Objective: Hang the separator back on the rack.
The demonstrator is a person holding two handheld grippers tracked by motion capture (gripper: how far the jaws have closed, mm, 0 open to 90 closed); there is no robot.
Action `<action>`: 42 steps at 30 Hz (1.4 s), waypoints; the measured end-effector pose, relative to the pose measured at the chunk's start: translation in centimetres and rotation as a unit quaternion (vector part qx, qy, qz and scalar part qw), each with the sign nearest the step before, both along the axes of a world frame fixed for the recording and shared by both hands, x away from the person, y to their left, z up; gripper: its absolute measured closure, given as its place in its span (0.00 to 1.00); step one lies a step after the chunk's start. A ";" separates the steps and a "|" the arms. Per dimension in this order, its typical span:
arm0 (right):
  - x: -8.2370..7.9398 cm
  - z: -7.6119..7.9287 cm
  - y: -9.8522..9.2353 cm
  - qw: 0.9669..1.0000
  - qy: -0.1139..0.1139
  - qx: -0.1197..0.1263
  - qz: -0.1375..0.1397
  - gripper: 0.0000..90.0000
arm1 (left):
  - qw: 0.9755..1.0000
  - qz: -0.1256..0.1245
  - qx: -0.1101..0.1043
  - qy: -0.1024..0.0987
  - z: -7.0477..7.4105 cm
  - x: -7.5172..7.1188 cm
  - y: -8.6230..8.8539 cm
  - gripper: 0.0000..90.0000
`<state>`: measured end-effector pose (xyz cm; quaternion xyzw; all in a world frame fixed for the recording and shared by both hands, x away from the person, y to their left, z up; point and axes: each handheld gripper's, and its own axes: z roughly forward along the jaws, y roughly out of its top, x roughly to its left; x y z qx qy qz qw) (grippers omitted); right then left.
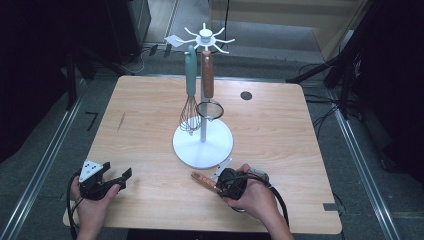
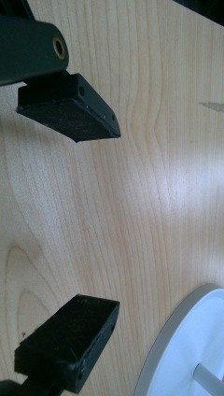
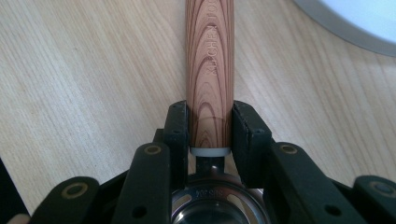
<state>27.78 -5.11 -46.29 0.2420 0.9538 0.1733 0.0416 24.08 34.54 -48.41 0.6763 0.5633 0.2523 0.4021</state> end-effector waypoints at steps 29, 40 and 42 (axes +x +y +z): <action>0.9 1.6 -4.8 0.987 -0.042 0.133 -0.077 0.79 | 1.000 -0.018 -0.007 -0.013 0.0 -0.2 0.1 0.09; 1.1 1.7 -6.2 0.976 -0.060 0.182 -0.109 0.79 | 1.000 -0.015 -0.005 -0.015 0.1 -0.1 0.1 0.09; 1.2 1.7 -6.5 0.972 -0.064 0.194 -0.113 0.79 | 1.000 -0.015 -0.006 -0.015 0.1 -0.1 0.1 0.09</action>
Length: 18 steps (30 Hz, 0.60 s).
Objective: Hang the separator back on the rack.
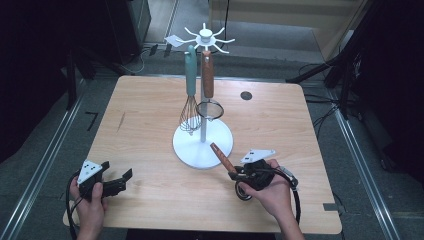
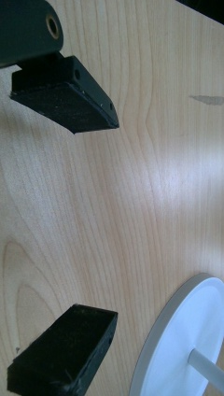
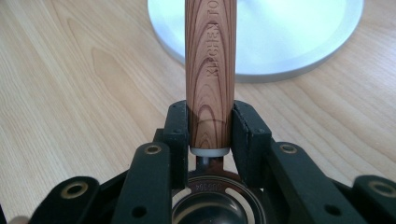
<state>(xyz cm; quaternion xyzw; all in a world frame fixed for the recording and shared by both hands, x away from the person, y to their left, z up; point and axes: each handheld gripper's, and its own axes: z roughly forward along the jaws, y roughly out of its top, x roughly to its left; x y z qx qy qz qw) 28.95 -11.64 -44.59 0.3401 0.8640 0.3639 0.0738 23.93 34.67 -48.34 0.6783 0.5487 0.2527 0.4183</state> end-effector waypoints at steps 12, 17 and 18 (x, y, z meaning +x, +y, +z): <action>0.4 0.3 -1.9 0.997 -0.037 0.057 -0.042 0.79 | 1.000 0.003 0.002 -0.001 0.0 0.0 0.0 0.09; 0.5 0.8 -2.8 0.993 -0.047 0.086 -0.059 0.79 | 1.000 0.008 0.003 -0.008 0.0 -0.1 0.0 0.09; 0.5 0.9 -3.1 0.992 -0.053 0.095 -0.063 0.79 | 1.000 0.008 0.003 -0.009 0.0 -0.1 0.0 0.09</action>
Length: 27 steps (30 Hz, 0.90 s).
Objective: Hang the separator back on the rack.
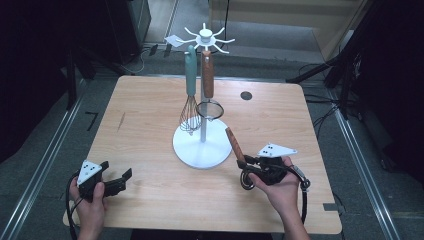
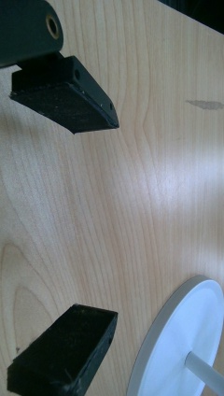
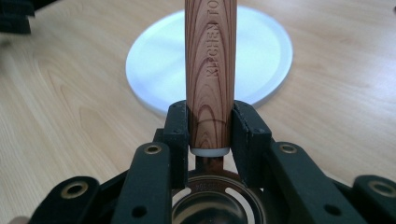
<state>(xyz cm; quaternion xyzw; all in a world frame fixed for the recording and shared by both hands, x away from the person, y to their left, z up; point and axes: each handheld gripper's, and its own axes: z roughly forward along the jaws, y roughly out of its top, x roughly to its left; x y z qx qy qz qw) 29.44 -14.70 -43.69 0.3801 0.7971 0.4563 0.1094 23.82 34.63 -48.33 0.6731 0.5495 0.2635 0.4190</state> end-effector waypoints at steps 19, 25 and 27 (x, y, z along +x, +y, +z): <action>-0.6 1.2 -0.9 0.995 -0.066 0.060 -0.036 0.79 | 1.000 -0.006 0.002 -0.001 0.0 -0.1 0.0 0.09; -0.6 1.7 -0.8 0.993 -0.079 0.072 -0.041 0.79 | 1.000 -0.007 0.004 -0.002 0.0 -0.1 0.0 0.09; -0.7 1.9 -0.7 0.993 -0.087 0.074 -0.042 0.79 | 1.000 -0.007 0.004 -0.002 0.0 -0.2 -0.1 0.09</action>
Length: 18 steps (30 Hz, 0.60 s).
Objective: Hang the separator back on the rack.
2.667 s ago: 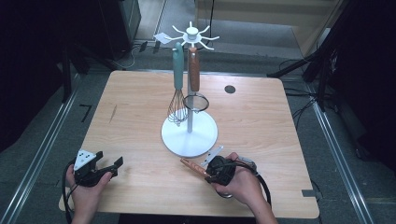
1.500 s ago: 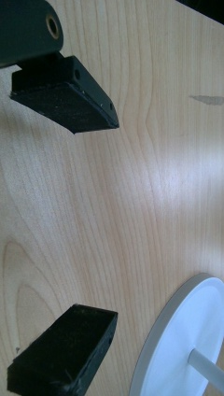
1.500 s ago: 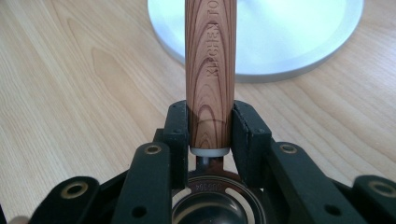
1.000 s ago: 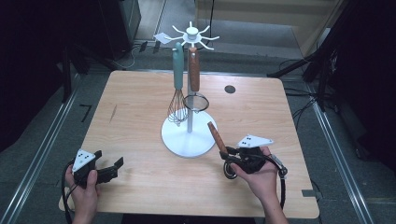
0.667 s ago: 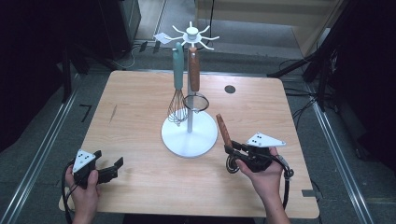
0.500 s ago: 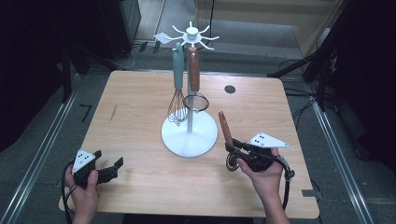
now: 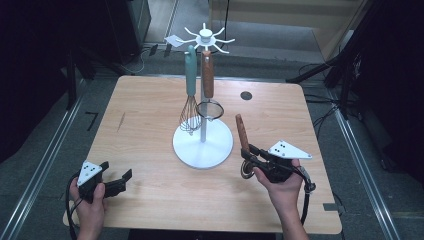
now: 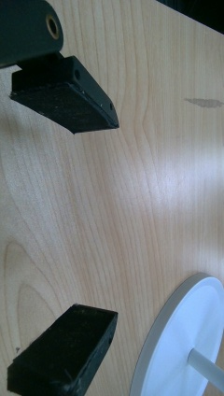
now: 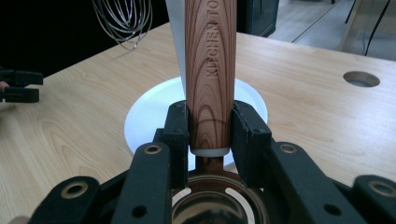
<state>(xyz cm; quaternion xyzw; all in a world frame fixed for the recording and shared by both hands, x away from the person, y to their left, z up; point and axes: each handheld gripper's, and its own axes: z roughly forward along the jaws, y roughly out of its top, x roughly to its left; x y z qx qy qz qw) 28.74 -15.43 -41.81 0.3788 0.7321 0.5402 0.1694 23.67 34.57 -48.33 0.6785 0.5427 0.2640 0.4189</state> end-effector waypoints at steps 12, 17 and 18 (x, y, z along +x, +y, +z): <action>-0.8 2.2 0.0 0.999 -0.040 0.024 -0.011 0.79 | 1.000 0.006 -0.007 -0.002 0.0 -0.1 0.2 0.09; -1.2 3.4 0.4 0.998 -0.058 0.035 -0.010 0.79 | 1.000 0.008 -0.005 -0.003 0.0 -0.1 0.1 0.09; -1.2 3.7 0.3 0.997 -0.063 0.038 -0.009 0.79 | 1.000 0.007 -0.005 -0.004 0.0 -0.1 0.1 0.09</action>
